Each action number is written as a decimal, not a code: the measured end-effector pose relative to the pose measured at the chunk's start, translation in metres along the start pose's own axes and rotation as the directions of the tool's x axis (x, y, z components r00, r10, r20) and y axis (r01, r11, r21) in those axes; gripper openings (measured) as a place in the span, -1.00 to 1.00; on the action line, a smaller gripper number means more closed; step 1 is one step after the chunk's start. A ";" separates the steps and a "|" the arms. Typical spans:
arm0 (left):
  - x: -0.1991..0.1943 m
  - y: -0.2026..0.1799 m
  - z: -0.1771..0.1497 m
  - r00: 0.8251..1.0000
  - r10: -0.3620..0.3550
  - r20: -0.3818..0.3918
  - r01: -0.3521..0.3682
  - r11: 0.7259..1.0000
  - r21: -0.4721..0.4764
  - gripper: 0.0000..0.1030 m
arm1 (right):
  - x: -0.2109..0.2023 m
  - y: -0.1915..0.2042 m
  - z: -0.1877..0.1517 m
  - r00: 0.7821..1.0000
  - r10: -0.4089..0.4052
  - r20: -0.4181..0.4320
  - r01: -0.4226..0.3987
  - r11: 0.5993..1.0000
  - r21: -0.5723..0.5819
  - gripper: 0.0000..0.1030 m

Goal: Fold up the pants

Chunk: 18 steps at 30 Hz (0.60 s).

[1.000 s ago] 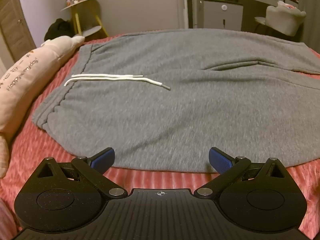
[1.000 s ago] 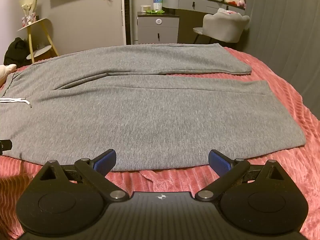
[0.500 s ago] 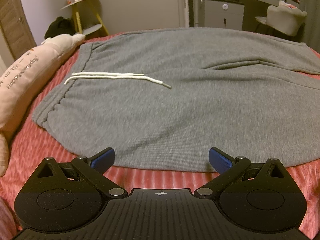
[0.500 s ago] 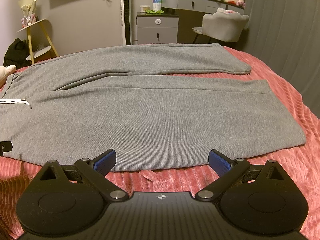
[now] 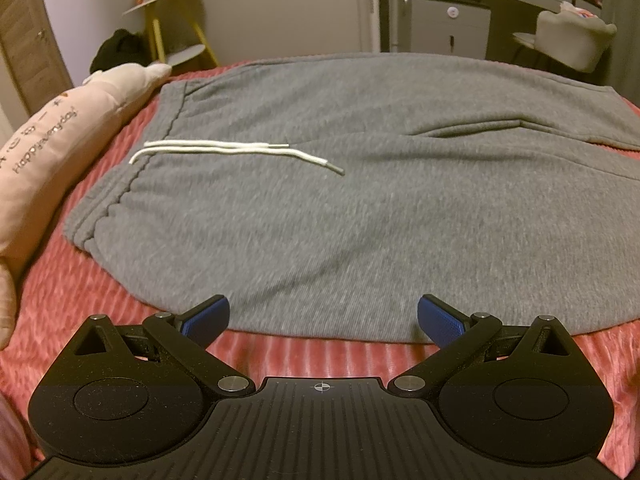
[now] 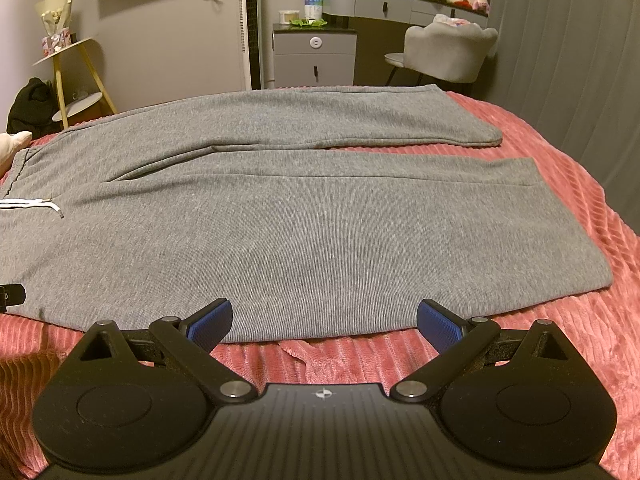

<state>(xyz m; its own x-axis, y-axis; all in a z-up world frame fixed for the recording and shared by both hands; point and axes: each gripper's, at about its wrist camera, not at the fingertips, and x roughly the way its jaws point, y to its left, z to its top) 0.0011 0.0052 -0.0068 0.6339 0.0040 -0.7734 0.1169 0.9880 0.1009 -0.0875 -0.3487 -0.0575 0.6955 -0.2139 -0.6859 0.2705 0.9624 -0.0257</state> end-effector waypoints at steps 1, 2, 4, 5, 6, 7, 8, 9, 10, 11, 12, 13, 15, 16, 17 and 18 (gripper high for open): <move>0.000 0.000 0.000 1.000 0.000 -0.001 0.000 1.000 -0.001 1.00 | 0.000 0.000 0.000 1.000 0.000 -0.001 0.000 1.000 0.000 0.92; 0.000 0.000 0.000 1.000 0.000 -0.001 0.000 1.000 -0.001 1.00 | 0.000 -0.001 0.000 1.000 0.001 -0.001 -0.001 1.000 0.001 0.92; 0.000 0.000 0.000 1.000 -0.001 -0.001 0.001 1.000 -0.002 1.00 | 0.000 0.000 0.000 1.000 0.000 0.000 0.000 1.000 0.001 0.92; 0.000 0.000 0.000 1.000 -0.001 -0.002 0.001 1.000 -0.002 1.00 | 0.000 -0.001 0.000 1.000 0.001 -0.001 -0.001 1.000 0.002 0.92; 0.000 0.000 0.000 1.000 -0.001 -0.003 0.001 1.000 -0.003 1.00 | 0.000 -0.001 0.000 1.000 0.001 -0.001 -0.001 1.000 0.002 0.92; 0.000 0.000 0.000 1.000 -0.001 -0.003 0.001 1.000 -0.002 1.00 | 0.000 -0.002 0.001 1.000 0.002 -0.002 -0.002 1.000 0.002 0.92; 0.000 0.001 0.000 1.000 -0.001 -0.003 0.001 1.000 -0.003 1.00 | 0.000 -0.001 0.000 1.000 0.002 -0.001 -0.002 1.000 0.002 0.92; 0.000 0.001 0.001 1.000 -0.002 -0.005 0.002 1.000 -0.004 1.00 | 0.000 -0.001 0.000 1.000 0.001 -0.001 -0.001 1.000 0.002 0.92; 0.000 0.001 0.001 1.000 -0.002 -0.005 0.002 1.000 -0.005 1.00 | 0.000 0.000 0.000 1.000 0.002 -0.001 -0.002 1.000 0.001 0.92; 0.000 0.002 0.000 1.000 -0.003 -0.006 0.003 1.000 -0.006 1.00 | 0.000 0.001 -0.001 1.000 0.002 -0.001 -0.002 1.000 0.001 0.92; 0.000 0.002 0.000 1.000 -0.003 -0.007 0.003 1.000 -0.007 1.00 | 0.001 -0.001 -0.001 1.000 0.002 -0.002 -0.002 1.000 0.003 0.92; 0.000 0.002 0.001 1.000 -0.003 -0.008 0.003 1.000 -0.008 1.00 | 0.002 -0.002 -0.001 1.000 0.002 -0.003 -0.002 1.000 0.004 0.92; 0.000 0.002 0.001 1.000 -0.004 -0.010 0.003 1.000 -0.010 1.00 | 0.002 -0.002 -0.001 1.000 0.002 -0.004 -0.002 1.000 0.004 0.92; 0.001 0.002 0.001 1.000 -0.003 -0.011 0.003 1.000 -0.010 1.00 | 0.001 -0.002 -0.001 1.000 0.003 -0.004 -0.003 1.000 0.005 0.92; 0.001 0.002 0.001 1.000 -0.003 -0.012 0.003 1.000 -0.010 1.00 | 0.000 -0.002 0.001 1.000 0.004 -0.004 -0.004 1.000 0.006 0.92; 0.001 0.002 0.001 1.000 -0.004 -0.013 0.003 1.000 -0.011 1.00 | 0.000 -0.002 0.001 1.000 0.003 -0.004 -0.003 1.000 0.006 0.92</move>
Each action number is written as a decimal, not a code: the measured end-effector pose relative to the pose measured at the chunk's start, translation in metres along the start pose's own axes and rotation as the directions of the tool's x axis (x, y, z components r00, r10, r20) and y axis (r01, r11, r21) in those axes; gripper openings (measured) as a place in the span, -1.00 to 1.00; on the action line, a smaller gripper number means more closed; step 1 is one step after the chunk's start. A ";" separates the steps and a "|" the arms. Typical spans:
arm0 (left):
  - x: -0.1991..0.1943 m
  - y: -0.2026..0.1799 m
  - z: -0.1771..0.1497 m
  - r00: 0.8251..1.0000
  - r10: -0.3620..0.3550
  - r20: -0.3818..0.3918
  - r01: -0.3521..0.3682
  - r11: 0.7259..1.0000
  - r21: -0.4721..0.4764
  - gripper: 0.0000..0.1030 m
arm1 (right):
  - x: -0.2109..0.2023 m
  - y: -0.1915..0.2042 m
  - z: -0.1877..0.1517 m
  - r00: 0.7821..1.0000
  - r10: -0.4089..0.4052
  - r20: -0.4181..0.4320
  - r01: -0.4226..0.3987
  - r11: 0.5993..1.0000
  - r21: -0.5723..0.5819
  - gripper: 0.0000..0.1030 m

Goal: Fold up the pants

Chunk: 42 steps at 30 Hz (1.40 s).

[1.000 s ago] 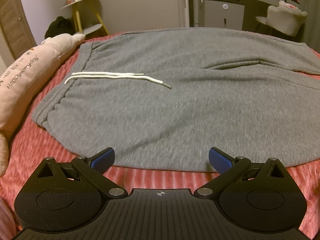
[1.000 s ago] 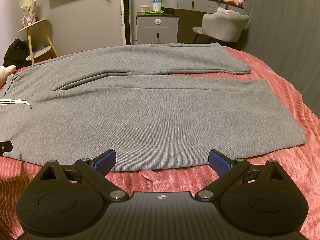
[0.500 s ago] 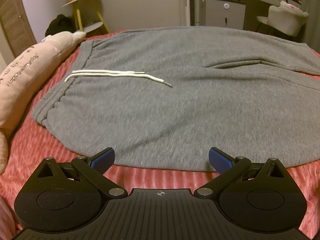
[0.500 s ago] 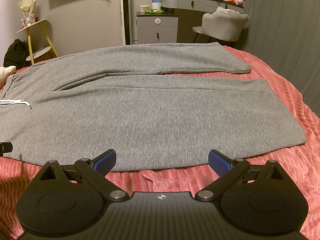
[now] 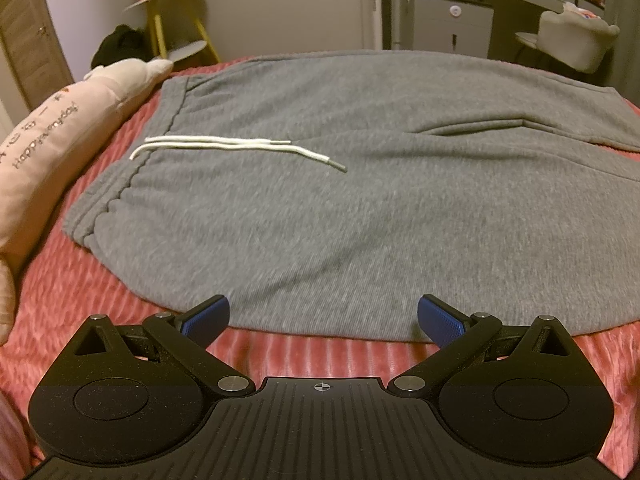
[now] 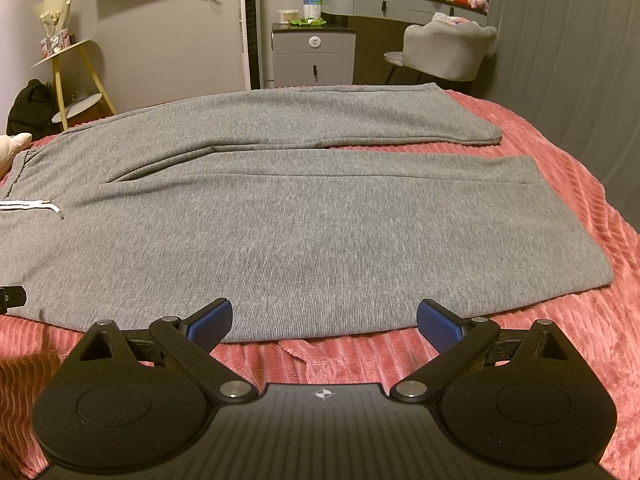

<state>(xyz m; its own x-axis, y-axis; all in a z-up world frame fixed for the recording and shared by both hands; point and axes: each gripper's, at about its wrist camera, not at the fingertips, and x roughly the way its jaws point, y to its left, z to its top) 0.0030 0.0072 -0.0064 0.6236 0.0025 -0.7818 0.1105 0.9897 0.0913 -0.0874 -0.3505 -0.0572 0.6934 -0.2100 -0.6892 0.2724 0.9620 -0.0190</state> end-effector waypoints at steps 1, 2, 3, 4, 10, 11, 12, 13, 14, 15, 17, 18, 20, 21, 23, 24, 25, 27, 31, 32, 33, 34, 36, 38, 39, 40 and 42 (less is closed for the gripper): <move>0.000 0.000 0.000 1.000 0.000 -0.001 0.000 1.000 -0.001 1.00 | 0.000 0.000 0.000 1.000 0.000 0.000 0.000 1.000 0.000 0.92; 0.000 0.000 0.000 1.000 0.000 -0.001 0.000 1.000 -0.002 1.00 | 0.000 0.000 0.000 1.000 0.000 0.000 0.000 1.000 0.000 0.92; 0.000 0.000 0.000 1.000 0.000 -0.001 0.000 1.000 -0.002 1.00 | 0.000 0.000 0.000 1.000 0.000 0.000 0.000 1.000 0.000 0.92; 0.000 0.000 0.000 1.000 0.000 -0.001 0.000 1.000 -0.002 1.00 | 0.000 0.000 0.000 1.000 0.000 0.000 0.000 1.000 0.001 0.92; 0.000 0.001 0.000 1.000 0.000 -0.003 0.000 1.000 -0.003 1.00 | 0.000 0.000 0.000 1.000 0.002 -0.002 -0.002 1.000 0.004 0.92; 0.000 0.001 0.000 1.000 0.000 -0.004 0.000 1.000 -0.004 1.00 | 0.000 0.000 0.000 1.000 0.003 -0.002 -0.003 1.000 0.004 0.92; 0.000 0.001 0.000 1.000 0.000 -0.003 0.000 1.000 -0.004 1.00 | 0.000 -0.001 0.000 1.000 0.003 -0.003 -0.003 1.000 0.006 0.92; 0.000 0.001 0.000 1.000 0.000 -0.004 0.000 1.000 -0.004 1.00 | 0.000 -0.001 0.000 1.000 0.003 -0.003 -0.003 1.000 0.006 0.92; 0.000 0.001 0.000 1.000 -0.001 -0.004 0.001 1.000 -0.004 1.00 | 0.000 0.000 0.000 1.000 0.004 -0.004 -0.004 1.000 0.006 0.92; 0.001 0.001 0.000 1.000 0.000 -0.005 0.000 1.000 -0.004 1.00 | 0.000 -0.001 0.000 1.000 0.004 -0.005 -0.004 1.000 0.008 0.92; 0.001 0.001 0.000 1.000 0.000 -0.008 0.000 1.000 -0.006 1.00 | 0.000 -0.001 0.000 1.000 0.006 -0.006 -0.006 1.000 0.009 0.92; 0.001 0.002 0.000 1.000 -0.001 -0.010 0.001 1.000 -0.007 1.00 | 0.000 -0.001 0.000 1.000 0.006 -0.007 -0.006 1.000 0.010 0.92; 0.002 0.002 0.000 1.000 -0.001 -0.013 0.001 1.000 -0.009 1.00 | 0.000 -0.002 0.000 1.000 0.007 -0.007 -0.007 1.000 0.011 0.92; 0.002 0.002 0.000 1.000 -0.001 -0.015 0.000 1.000 -0.010 1.00 | 0.000 -0.002 0.000 1.000 0.006 -0.007 -0.006 1.000 0.011 0.92; 0.002 0.002 0.001 1.000 0.000 -0.016 0.000 1.000 -0.012 1.00 | 0.001 -0.002 0.000 1.000 0.007 -0.007 -0.007 1.000 0.012 0.92; 0.003 0.002 0.001 1.000 -0.001 -0.018 0.000 1.000 -0.013 1.00 | 0.000 -0.002 0.000 1.000 0.009 -0.008 -0.009 1.000 0.013 0.92; 0.003 0.002 0.001 1.000 0.000 -0.020 0.000 1.000 -0.014 1.00 | 0.001 -0.002 0.000 1.000 0.011 -0.010 -0.011 1.000 0.015 0.92; 0.003 0.003 0.001 1.000 0.002 -0.028 -0.002 1.000 -0.018 1.00 | 0.000 -0.003 0.000 1.000 0.019 -0.013 -0.019 1.000 0.021 0.92; 0.003 0.004 0.001 0.999 0.001 -0.033 -0.001 1.000 -0.024 1.00 | -0.003 -0.001 -0.001 1.000 0.028 -0.010 -0.028 0.999 0.025 0.92; 0.003 0.004 0.001 0.999 0.001 -0.034 -0.002 1.000 -0.025 1.00 | -0.003 -0.001 -0.001 1.000 0.029 -0.009 -0.029 0.999 0.024 0.92; 0.003 0.004 0.001 0.999 0.001 -0.036 -0.002 1.000 -0.027 1.00 | -0.004 -0.001 -0.001 1.000 0.029 -0.008 -0.029 0.999 0.024 0.92; 0.003 0.004 0.001 0.999 0.002 -0.040 -0.003 1.000 -0.029 1.00 | -0.004 -0.001 -0.001 1.000 0.028 -0.007 -0.028 0.999 0.024 0.92; 0.003 0.005 0.001 0.999 0.005 -0.045 -0.007 0.999 -0.035 1.00 | -0.003 -0.001 -0.002 1.000 0.027 -0.010 -0.027 0.999 0.025 0.92; 0.002 0.005 0.002 0.999 0.007 -0.041 -0.008 0.999 -0.038 1.00 | -0.003 -0.001 -0.001 1.000 0.025 -0.010 -0.025 0.999 0.026 0.92; 0.001 0.005 0.002 0.999 0.012 -0.038 -0.013 0.999 -0.037 1.00 | -0.004 0.000 -0.001 1.000 0.028 -0.010 -0.027 0.999 0.026 0.92; -0.001 0.005 0.002 0.999 0.015 -0.033 -0.017 0.999 -0.037 1.00 | -0.005 -0.001 -0.001 1.000 0.029 -0.010 -0.029 0.999 0.028 0.92; -0.004 0.004 0.002 0.999 0.023 -0.024 -0.024 0.999 -0.033 1.00 | -0.007 -0.002 0.000 0.999 0.033 -0.007 -0.033 0.999 0.038 0.92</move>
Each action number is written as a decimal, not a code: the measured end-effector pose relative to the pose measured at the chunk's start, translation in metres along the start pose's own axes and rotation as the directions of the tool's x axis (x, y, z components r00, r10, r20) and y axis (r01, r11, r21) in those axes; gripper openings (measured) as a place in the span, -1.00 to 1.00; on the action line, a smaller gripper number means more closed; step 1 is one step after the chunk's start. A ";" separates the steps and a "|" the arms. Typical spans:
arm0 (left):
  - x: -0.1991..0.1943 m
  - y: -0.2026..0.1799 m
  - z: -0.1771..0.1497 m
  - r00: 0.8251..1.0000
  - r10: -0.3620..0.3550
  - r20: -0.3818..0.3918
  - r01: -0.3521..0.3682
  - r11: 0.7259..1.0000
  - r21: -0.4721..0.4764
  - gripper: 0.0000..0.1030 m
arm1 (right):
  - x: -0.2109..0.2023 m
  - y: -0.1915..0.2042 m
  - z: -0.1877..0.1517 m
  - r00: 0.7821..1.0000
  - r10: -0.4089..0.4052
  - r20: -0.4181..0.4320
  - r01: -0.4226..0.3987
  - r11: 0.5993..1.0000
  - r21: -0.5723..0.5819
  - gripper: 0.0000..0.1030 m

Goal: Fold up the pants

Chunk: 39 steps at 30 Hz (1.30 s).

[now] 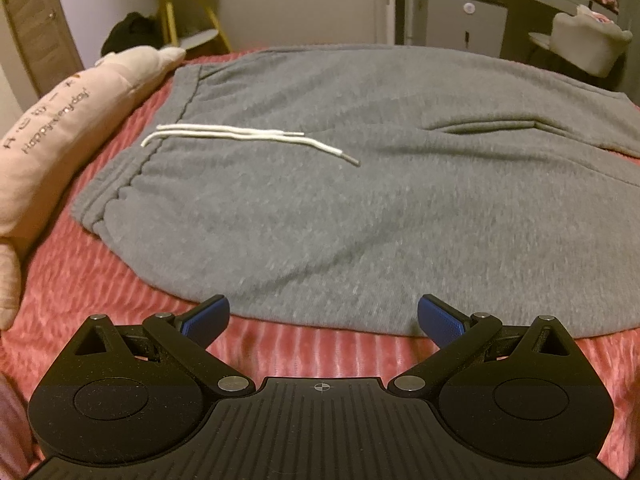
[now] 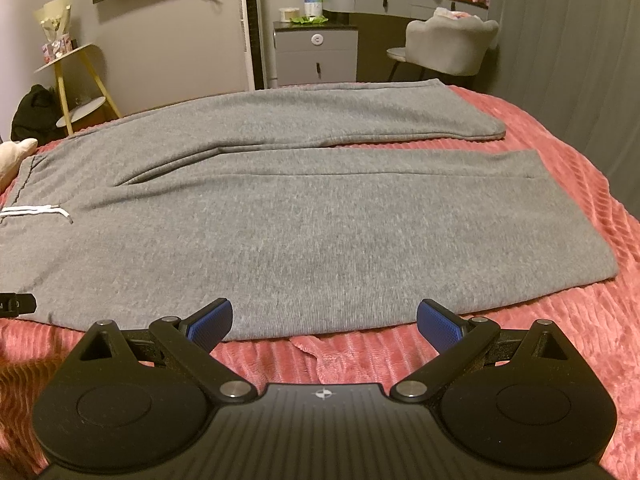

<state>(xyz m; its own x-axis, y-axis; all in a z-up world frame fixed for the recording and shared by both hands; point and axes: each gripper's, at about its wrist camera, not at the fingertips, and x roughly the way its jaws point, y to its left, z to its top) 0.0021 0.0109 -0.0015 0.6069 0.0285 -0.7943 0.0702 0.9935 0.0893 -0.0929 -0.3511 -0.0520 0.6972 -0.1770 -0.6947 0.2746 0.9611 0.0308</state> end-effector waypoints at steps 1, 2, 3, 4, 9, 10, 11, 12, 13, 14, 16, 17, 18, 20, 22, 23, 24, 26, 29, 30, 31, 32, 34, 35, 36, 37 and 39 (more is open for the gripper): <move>-0.001 0.000 0.000 1.000 0.006 0.002 -0.006 1.000 0.002 1.00 | -0.001 -0.001 0.001 1.000 0.010 -0.002 -0.010 1.000 0.006 0.92; -0.003 -0.001 0.000 1.000 0.005 0.006 -0.005 1.000 0.002 1.00 | -0.003 -0.003 0.001 1.000 0.020 -0.004 -0.020 1.000 0.016 0.92; -0.004 -0.001 0.000 1.000 -0.001 0.008 0.001 1.000 0.001 1.00 | -0.004 -0.004 0.002 1.000 0.030 -0.007 -0.030 0.999 0.029 0.92; -0.006 0.000 0.000 1.000 -0.004 0.007 0.004 1.000 0.001 1.00 | -0.005 -0.006 0.003 0.999 0.040 -0.010 -0.040 0.998 0.040 0.92; -0.009 0.000 0.005 1.000 -0.016 -0.002 0.016 1.000 -0.010 1.00 | -0.003 -0.015 0.013 0.988 0.151 -0.046 -0.145 0.983 0.113 0.92; -0.009 0.001 0.008 1.000 -0.013 -0.007 0.012 1.000 -0.023 1.00 | 0.000 -0.019 0.017 0.983 0.175 -0.051 -0.167 0.977 0.134 0.92; -0.008 0.002 0.011 1.000 -0.002 -0.005 0.002 0.999 -0.044 1.00 | 0.005 -0.025 0.023 0.980 0.196 -0.043 -0.187 0.969 0.161 0.92; -0.007 0.004 0.016 1.000 0.014 -0.003 -0.015 0.997 -0.071 1.00 | 0.010 -0.031 0.029 0.979 0.201 -0.024 -0.194 0.964 0.184 0.92; -0.004 0.006 0.023 0.999 0.038 -0.001 -0.038 0.994 -0.101 1.00 | 0.017 -0.039 0.036 0.981 0.193 0.007 -0.190 0.959 0.212 0.92; -0.001 0.007 0.032 0.998 0.066 0.011 -0.063 0.989 -0.133 1.00 | 0.025 -0.046 0.041 0.984 0.174 0.042 -0.179 0.953 0.245 0.92; 0.008 0.005 0.052 0.994 0.106 0.040 -0.097 0.977 -0.189 1.00 | 0.052 -0.060 0.055 0.987 0.146 0.067 -0.159 0.945 0.286 0.92; 0.015 0.004 0.063 0.993 0.112 0.041 -0.101 0.972 -0.211 1.00 | 0.069 -0.064 0.062 0.988 0.147 0.044 -0.154 0.945 0.287 0.92; 0.024 0.003 0.074 0.993 0.113 0.037 -0.101 0.967 -0.234 1.00 | 0.090 -0.069 0.068 0.989 0.149 0.003 -0.143 0.946 0.292 0.92; 0.047 0.000 0.095 0.991 0.128 0.034 -0.114 0.955 -0.273 1.00 | 0.128 -0.080 0.070 0.987 0.148 -0.069 -0.115 0.931 0.345 0.92; 0.070 -0.002 0.109 0.982 0.186 0.038 -0.165 0.935 -0.314 1.00 | 0.165 -0.093 0.066 0.970 0.193 -0.144 -0.117 0.901 0.418 0.93; 0.082 -0.001 0.114 0.972 0.231 0.039 -0.203 0.915 -0.349 1.00 | 0.174 -0.098 0.063 0.970 0.193 -0.145 -0.114 0.896 0.429 0.93; 0.092 0.000 0.119 0.963 0.264 0.042 -0.229 0.896 -0.381 1.00 | 0.177 -0.098 0.064 0.974 0.185 -0.129 -0.117 0.905 0.409 0.93; 0.111 0.004 0.124 0.951 0.304 0.054 -0.254 0.871 -0.421 1.00 | 0.187 -0.090 0.076 0.960 0.172 -0.222 -0.095 0.943 0.318 0.93; 0.129 0.014 0.125 0.900 0.421 0.112 -0.336 0.834 -0.438 1.00 | 0.197 -0.086 0.125 0.929 0.173 -0.328 -0.099 0.968 0.229 0.92; 0.133 0.016 0.124 0.872 0.474 0.120 -0.378 0.809 -0.450 1.00 | 0.197 -0.091 0.148 0.948 0.176 -0.267 -0.110 0.963 0.247 0.92; 0.136 0.020 0.123 0.844 0.520 0.132 -0.407 0.780 -0.476 1.00 | 0.200 -0.098 0.178 0.970 0.157 -0.184 -0.102 0.956 0.275 0.92; 0.140 0.022 0.122 0.835 0.532 0.143 -0.406 0.769 -0.493 1.00 | 0.207 -0.105 0.203 0.985 0.126 -0.121 -0.084 0.949 0.304 0.92; 0.149 0.030 0.123 0.860 0.486 0.157 -0.351 0.785 -0.510 1.00 | 0.242 -0.116 0.257 0.993 0.099 -0.059 -0.069 0.922 0.381 0.87; 0.153 0.033 0.123 0.873 0.462 0.156 -0.327 0.793 -0.515 1.00 | 0.270 -0.122 0.281 0.992 0.106 -0.071 -0.065 0.897 0.436 0.63; 0.159 0.035 0.123 0.884 0.444 0.144 -0.318 0.798 -0.511 1.00 | 0.292 -0.126 0.298 0.991 0.102 -0.091 -0.045 0.873 0.486 0.21; 0.164 0.036 0.121 0.892 0.436 0.119 -0.322 0.799 -0.508 1.00 | 0.317 -0.130 0.313 0.989 0.088 -0.119 -0.009 0.842 0.540 0.02; 0.170 0.041 0.120 0.904 0.415 0.105 -0.302 0.791 -0.532 1.00 | 0.365 -0.133 0.335 0.984 0.057 -0.171 0.060 0.791 0.609 -0.08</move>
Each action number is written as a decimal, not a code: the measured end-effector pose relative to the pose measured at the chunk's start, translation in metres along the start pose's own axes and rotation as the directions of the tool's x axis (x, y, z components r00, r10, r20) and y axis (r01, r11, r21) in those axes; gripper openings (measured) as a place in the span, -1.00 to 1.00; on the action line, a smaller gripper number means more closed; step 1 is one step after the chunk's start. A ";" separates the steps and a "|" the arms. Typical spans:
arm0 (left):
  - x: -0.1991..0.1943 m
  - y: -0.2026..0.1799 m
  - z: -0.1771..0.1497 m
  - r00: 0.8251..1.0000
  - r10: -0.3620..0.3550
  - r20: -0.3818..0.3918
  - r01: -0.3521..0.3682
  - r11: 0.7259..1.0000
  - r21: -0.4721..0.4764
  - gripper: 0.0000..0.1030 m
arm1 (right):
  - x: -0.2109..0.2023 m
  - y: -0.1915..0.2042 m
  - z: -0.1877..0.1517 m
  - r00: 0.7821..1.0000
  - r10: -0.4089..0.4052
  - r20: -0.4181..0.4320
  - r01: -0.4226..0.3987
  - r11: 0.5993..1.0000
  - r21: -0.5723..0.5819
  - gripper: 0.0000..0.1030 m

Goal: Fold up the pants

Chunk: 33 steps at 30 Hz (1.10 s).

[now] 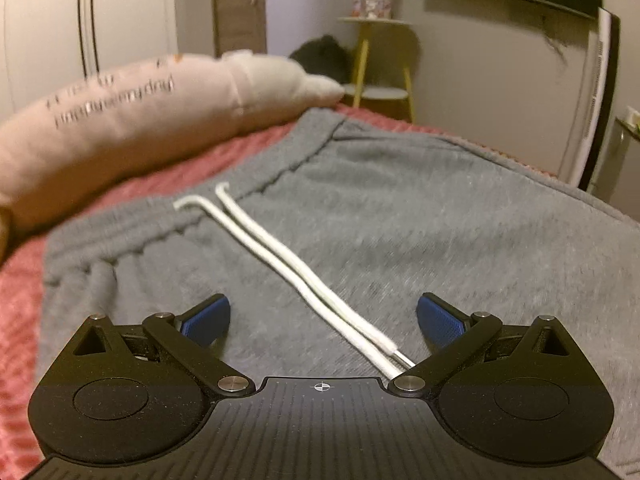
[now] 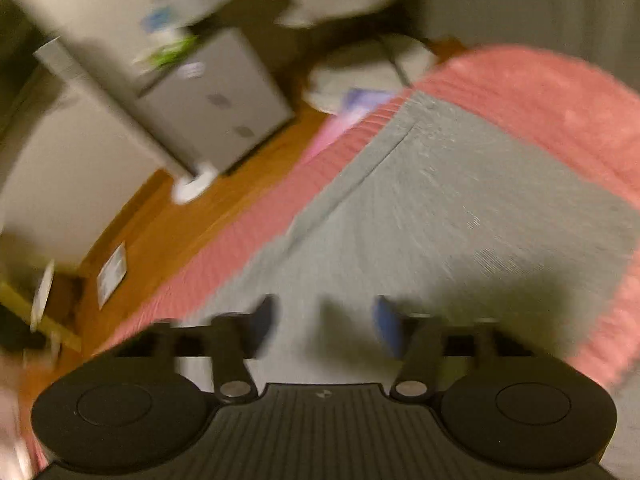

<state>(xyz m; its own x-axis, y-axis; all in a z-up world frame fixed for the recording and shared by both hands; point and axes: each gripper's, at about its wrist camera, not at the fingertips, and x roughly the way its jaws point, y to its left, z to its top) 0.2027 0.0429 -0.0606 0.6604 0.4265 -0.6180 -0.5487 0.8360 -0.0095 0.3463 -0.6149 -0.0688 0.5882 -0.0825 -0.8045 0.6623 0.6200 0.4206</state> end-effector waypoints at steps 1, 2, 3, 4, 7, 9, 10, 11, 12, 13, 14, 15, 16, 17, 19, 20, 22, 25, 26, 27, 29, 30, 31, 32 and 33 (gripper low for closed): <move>-0.001 0.003 0.000 1.000 -0.007 0.009 0.007 1.000 -0.022 1.00 | 0.015 0.007 0.003 1.000 -0.025 -0.008 0.026 0.999 0.024 -0.07; 0.000 0.006 0.002 1.000 -0.008 0.017 0.009 0.999 -0.042 1.00 | 0.028 0.012 0.009 0.999 -0.046 0.001 0.046 0.997 0.056 0.05; 0.001 0.008 0.003 1.000 -0.008 0.017 0.009 0.998 -0.054 1.00 | 0.035 0.013 0.010 0.998 -0.055 0.021 0.053 0.996 0.078 0.30; 0.006 0.009 0.003 1.000 -0.012 0.005 0.012 0.998 -0.062 1.00 | 0.041 0.016 0.012 0.996 -0.074 0.044 0.071 0.994 0.080 0.40; 0.009 0.008 0.001 1.000 -0.007 0.003 0.007 0.998 -0.057 1.00 | 0.065 0.029 0.015 0.980 -0.196 0.036 0.194 0.980 0.050 0.42; 0.009 0.007 0.001 1.000 -0.008 0.002 0.008 0.999 -0.051 1.00 | 0.063 0.040 0.012 0.955 -0.288 0.074 0.289 0.957 -0.012 -0.29; 0.010 0.009 0.002 1.000 -0.017 -0.003 0.017 0.998 -0.060 1.00 | 0.059 0.045 0.007 0.940 -0.327 0.095 0.333 0.941 -0.053 -0.55; 0.012 0.013 0.003 0.999 -0.032 -0.010 0.031 0.997 -0.075 1.00 | 0.054 0.042 0.004 0.947 -0.305 0.105 0.313 0.947 -0.071 -0.84; 0.013 0.016 0.004 0.999 -0.048 -0.014 0.046 0.995 -0.086 1.00 | 0.045 0.033 0.000 0.958 -0.263 0.111 0.271 0.961 -0.061 -0.88; 0.014 0.018 0.005 0.998 -0.062 -0.021 0.060 0.994 -0.090 1.00 | 0.031 0.028 -0.003 0.965 -0.234 0.122 0.242 0.969 -0.050 -0.88; 0.016 0.020 0.007 0.997 -0.077 -0.031 0.074 0.994 -0.082 1.00 | 0.016 0.020 -0.008 0.968 -0.203 0.145 0.213 0.976 -0.051 -0.89; 0.017 0.022 0.009 0.995 -0.088 -0.042 0.085 0.994 -0.068 1.00 | -0.007 0.007 -0.017 0.972 -0.154 0.180 0.166 0.985 -0.054 -0.89; 0.016 0.023 0.011 0.994 -0.100 -0.047 0.097 0.994 -0.056 1.00 | -0.024 -0.003 -0.028 0.972 -0.112 0.207 0.124 0.991 -0.048 -0.89; 0.014 0.026 0.012 0.992 -0.119 -0.041 0.116 0.991 -0.062 1.00 | -0.047 -0.019 -0.040 0.969 -0.060 0.242 0.072 0.997 -0.041 -0.89; 0.007 0.033 0.015 0.983 -0.184 -0.026 0.180 0.978 -0.102 1.00 | -0.093 -0.056 -0.072 0.953 0.017 0.303 -0.007 0.999 -0.035 -0.90; 0.003 0.037 0.017 0.971 -0.237 -0.018 0.233 0.964 -0.126 1.00 | -0.117 -0.075 -0.093 0.943 0.049 0.329 -0.042 0.999 -0.029 -0.90; -0.004 0.042 0.022 0.925 -0.379 -0.018 0.371 0.913 -0.170 1.00 | -0.151 -0.121 -0.135 0.929 0.066 0.363 -0.058 0.998 -0.032 -0.90; -0.007 0.047 0.027 0.820 -0.570 -0.055 0.539 0.801 -0.260 0.99 | -0.171 -0.189 -0.192 0.940 0.055 0.337 -0.067 0.997 0.025 -0.91; -0.007 0.047 0.029 0.795 -0.603 -0.069 0.564 0.776 -0.283 0.93 | -0.168 -0.213 -0.209 0.952 0.041 0.303 -0.061 0.996 0.058 -0.91; -0.007 0.048 0.031 0.779 -0.623 -0.077 0.576 0.757 -0.309 0.83 | -0.163 -0.234 -0.222 0.963 0.023 0.268 -0.049 0.995 0.091 -0.96; -0.002 0.048 0.037 0.749 -0.656 -0.092 0.591 0.725 -0.354 0.60 | -0.161 -0.265 -0.239 0.968 0.027 0.251 -0.066 0.987 0.147 -1.00; 0.002 0.046 0.042 0.743 -0.662 -0.100 0.591 0.718 -0.369 0.60 | -0.165 -0.279 -0.243 0.959 0.088 0.270 -0.136 0.977 0.164 -1.00; 0.009 0.042 0.048 0.730 -0.674 -0.116 0.598 0.711 -0.371 0.59 | -0.167 -0.283 -0.243 0.956 0.104 0.274 -0.155 0.972 0.174 -0.99; 0.017 0.036 0.055 0.722 -0.675 -0.151 0.590 0.715 -0.375 0.56 | -0.165 -0.284 -0.239 0.957 0.111 0.269 -0.160 0.972 0.171 -0.96; 0.024 0.031 0.061 0.716 -0.677 -0.172 0.586 0.716 -0.378 0.56 | -0.161 -0.282 -0.235 0.957 0.127 0.260 -0.172 0.973 0.156 -0.85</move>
<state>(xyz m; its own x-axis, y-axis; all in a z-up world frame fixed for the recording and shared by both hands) 0.2324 0.0996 -0.0278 0.7557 -0.3199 -0.5715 -0.1998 0.7184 -0.6663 -0.0435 -0.5933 -0.1564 0.7679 -0.2030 -0.6075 0.6157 0.4956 0.6127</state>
